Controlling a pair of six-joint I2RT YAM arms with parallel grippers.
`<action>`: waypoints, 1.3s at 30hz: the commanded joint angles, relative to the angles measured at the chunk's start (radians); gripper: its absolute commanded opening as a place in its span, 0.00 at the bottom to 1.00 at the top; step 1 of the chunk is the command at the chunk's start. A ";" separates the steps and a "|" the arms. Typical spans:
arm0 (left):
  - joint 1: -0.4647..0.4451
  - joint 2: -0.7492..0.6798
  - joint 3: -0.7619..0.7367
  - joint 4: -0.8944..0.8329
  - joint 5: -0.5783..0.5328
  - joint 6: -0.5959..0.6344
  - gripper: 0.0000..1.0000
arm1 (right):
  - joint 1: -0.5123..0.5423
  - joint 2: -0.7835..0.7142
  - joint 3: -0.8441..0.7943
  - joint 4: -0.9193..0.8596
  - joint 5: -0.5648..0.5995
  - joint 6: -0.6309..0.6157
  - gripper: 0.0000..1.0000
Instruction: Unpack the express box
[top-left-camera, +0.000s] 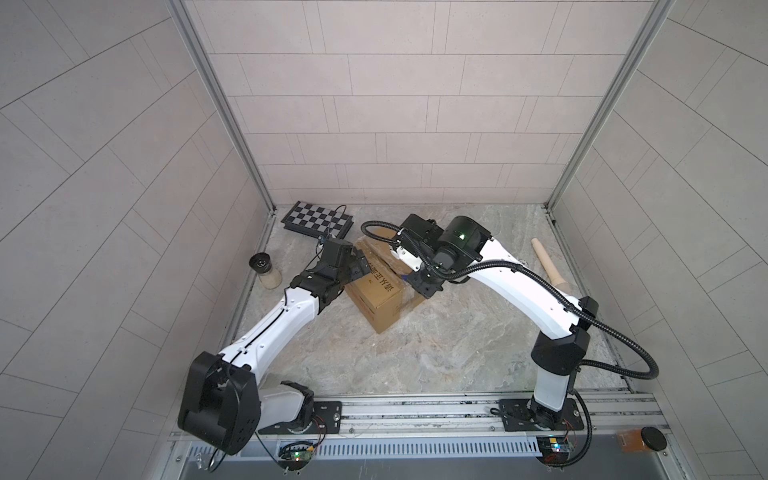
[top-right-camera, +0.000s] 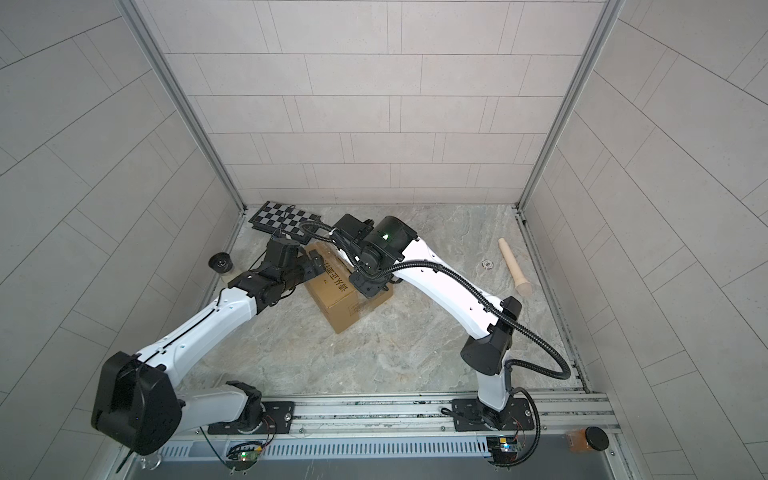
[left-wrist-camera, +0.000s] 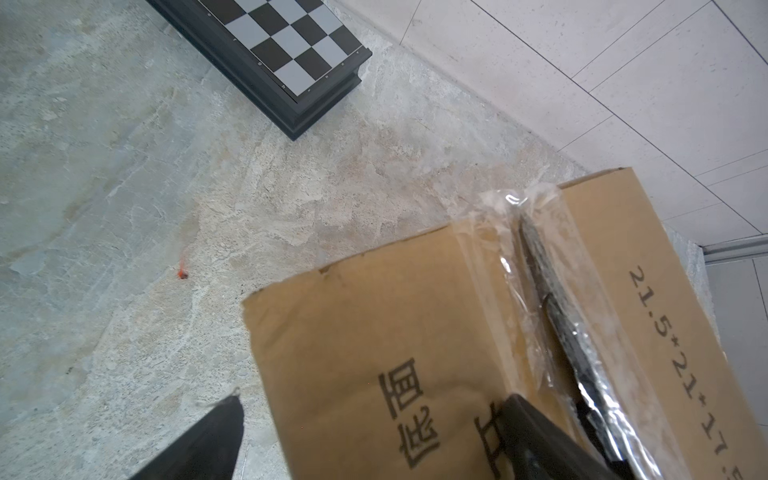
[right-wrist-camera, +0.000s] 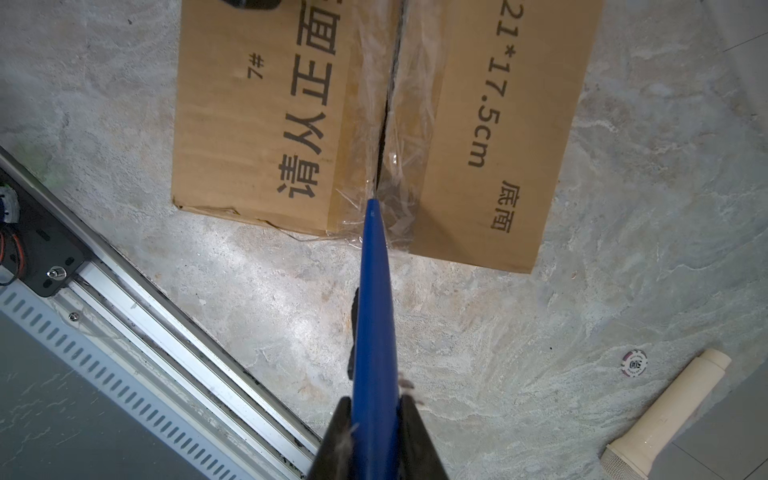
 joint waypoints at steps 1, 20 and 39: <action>0.013 0.069 -0.069 -0.192 -0.091 0.016 0.99 | 0.011 -0.067 0.000 -0.214 0.008 0.009 0.00; 0.013 0.062 -0.065 -0.181 -0.076 0.015 0.99 | 0.016 0.013 -0.047 -0.090 0.001 0.005 0.00; 0.013 0.065 -0.084 -0.167 -0.076 0.005 0.99 | 0.013 -0.080 -0.114 -0.124 -0.002 0.023 0.00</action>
